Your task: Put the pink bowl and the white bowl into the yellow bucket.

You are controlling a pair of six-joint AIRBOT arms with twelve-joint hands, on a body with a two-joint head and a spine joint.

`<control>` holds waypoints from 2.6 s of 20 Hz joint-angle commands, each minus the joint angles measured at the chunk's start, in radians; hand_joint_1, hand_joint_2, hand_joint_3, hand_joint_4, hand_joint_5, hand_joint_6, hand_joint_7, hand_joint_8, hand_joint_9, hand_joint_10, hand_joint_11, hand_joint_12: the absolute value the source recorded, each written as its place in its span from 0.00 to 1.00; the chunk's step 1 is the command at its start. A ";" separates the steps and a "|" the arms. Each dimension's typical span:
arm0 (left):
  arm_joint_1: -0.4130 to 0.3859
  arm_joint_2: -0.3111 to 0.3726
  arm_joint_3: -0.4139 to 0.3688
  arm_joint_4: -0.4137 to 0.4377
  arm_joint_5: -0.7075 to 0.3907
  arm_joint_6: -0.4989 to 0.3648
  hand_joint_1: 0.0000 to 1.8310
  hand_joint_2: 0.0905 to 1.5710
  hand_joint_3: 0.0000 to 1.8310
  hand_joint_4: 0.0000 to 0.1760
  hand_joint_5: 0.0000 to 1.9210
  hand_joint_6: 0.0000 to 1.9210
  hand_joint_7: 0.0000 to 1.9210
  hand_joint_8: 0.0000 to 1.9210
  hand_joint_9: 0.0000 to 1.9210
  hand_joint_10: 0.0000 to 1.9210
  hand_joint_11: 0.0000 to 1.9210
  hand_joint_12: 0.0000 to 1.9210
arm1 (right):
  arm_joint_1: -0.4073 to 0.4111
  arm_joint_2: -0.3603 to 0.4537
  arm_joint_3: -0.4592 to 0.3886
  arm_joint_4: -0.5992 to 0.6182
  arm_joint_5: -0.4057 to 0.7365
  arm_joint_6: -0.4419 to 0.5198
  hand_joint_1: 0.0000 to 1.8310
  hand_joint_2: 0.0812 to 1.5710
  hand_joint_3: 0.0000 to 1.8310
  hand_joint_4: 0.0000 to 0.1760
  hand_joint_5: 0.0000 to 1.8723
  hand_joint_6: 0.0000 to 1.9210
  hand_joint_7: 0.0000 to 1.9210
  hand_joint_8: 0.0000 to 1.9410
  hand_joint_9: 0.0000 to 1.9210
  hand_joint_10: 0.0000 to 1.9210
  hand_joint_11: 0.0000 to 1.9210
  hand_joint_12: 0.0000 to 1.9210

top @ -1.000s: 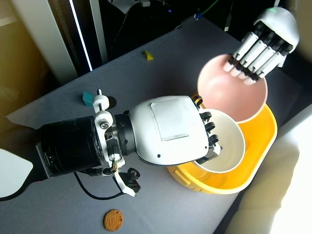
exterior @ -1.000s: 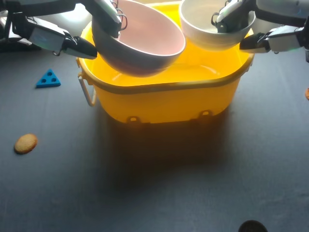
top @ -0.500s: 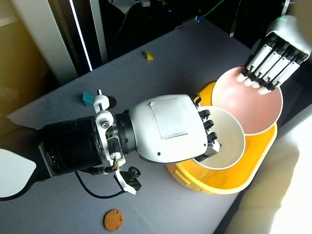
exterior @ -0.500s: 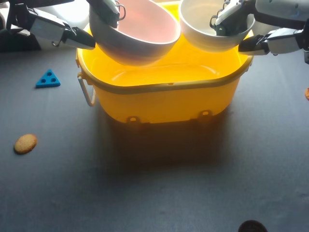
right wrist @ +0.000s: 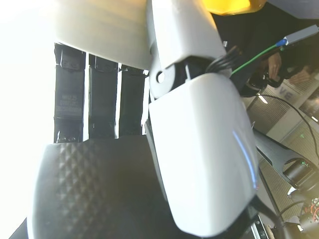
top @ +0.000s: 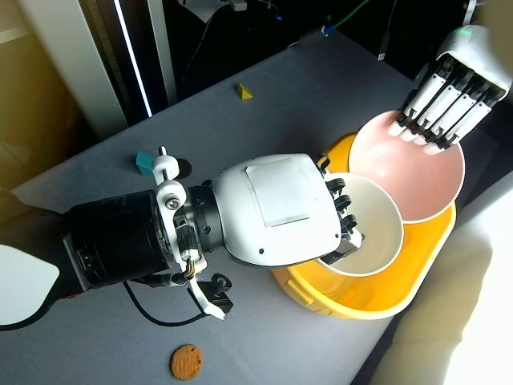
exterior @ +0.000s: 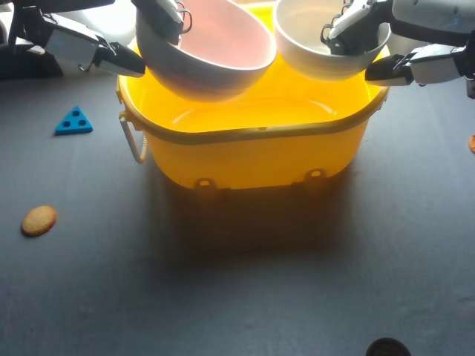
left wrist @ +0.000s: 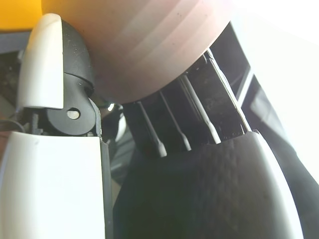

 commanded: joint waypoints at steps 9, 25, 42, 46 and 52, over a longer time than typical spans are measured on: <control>-0.008 0.023 -0.008 -0.102 -0.054 0.001 0.45 0.68 0.00 0.00 0.16 0.00 0.21 0.00 0.21 0.00 0.01 0.55 | 0.001 0.012 0.003 0.066 0.103 -0.003 0.52 0.63 0.00 0.00 0.24 0.00 0.27 0.00 0.26 0.00 0.02 0.61; 0.214 0.323 -0.561 0.084 0.056 0.055 0.28 0.69 0.00 0.00 0.00 0.00 0.03 0.00 0.02 0.00 0.00 0.16 | 0.014 0.100 -0.099 -0.118 0.231 0.054 0.38 0.54 0.00 0.00 0.03 0.00 0.02 0.00 0.01 0.00 0.00 0.11; 0.211 0.467 -0.902 0.252 0.344 -0.019 0.26 0.69 0.00 0.00 0.03 0.00 0.04 0.00 0.04 0.00 0.00 0.18 | -0.119 0.266 -0.442 -0.206 0.236 -0.075 0.34 0.53 0.00 0.00 0.01 0.00 0.00 0.00 0.00 0.00 0.01 0.01; 0.208 0.467 -0.924 0.251 0.367 -0.014 0.25 0.69 0.00 0.00 0.03 0.00 0.03 0.00 0.03 0.00 0.00 0.17 | -0.140 0.296 -0.493 -0.221 0.236 -0.075 0.32 0.53 0.00 0.00 0.00 0.00 0.00 0.00 0.00 0.00 0.01 0.01; 0.197 0.466 -0.936 0.242 0.382 -0.014 0.26 0.68 0.00 0.00 0.04 0.00 0.05 0.00 0.05 0.00 0.00 0.21 | -0.174 0.325 -0.526 -0.249 0.236 -0.047 0.35 0.53 0.00 0.00 0.01 0.00 0.00 0.00 0.00 0.00 0.02 0.02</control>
